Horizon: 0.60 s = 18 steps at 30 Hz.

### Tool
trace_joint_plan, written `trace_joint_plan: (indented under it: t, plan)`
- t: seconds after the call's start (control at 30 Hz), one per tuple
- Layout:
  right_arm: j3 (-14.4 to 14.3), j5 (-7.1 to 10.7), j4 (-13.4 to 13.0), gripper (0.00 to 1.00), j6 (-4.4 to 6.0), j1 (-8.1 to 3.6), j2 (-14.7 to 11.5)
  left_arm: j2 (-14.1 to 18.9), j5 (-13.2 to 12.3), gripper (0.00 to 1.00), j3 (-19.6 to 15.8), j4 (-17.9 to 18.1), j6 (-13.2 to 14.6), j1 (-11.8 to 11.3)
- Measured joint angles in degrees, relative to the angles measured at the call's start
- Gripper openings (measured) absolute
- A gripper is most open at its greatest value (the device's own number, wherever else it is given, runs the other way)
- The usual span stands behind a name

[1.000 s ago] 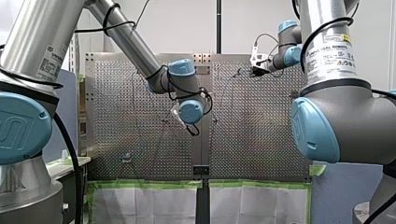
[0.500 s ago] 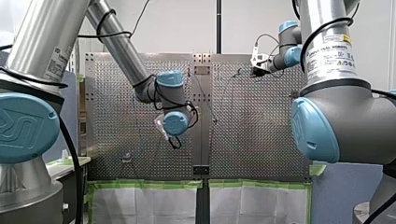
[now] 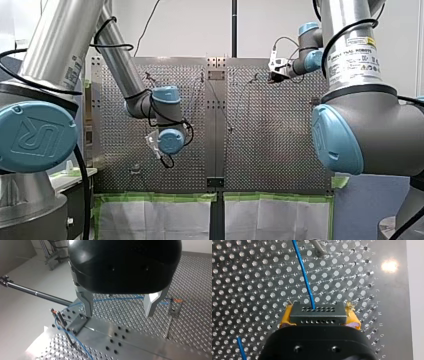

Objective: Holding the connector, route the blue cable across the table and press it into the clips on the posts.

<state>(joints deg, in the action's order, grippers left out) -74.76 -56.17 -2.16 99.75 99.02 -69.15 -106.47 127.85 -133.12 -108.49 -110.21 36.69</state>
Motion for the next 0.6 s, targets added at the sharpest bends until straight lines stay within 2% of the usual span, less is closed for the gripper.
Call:
trace_joint_plan:
  t: [0.43,0.6]
  plan:
    - [0.0,-0.63,0.0,0.00,0.04,0.03,0.0,0.0,0.0,1.00,-6.0,0.0,0.0,-1.1]
    - [0.0,-0.69,0.0,0.00,0.02,0.06,0.0,0.0,0.0,1.00,-6.5,0.0,0.0,-1.1]
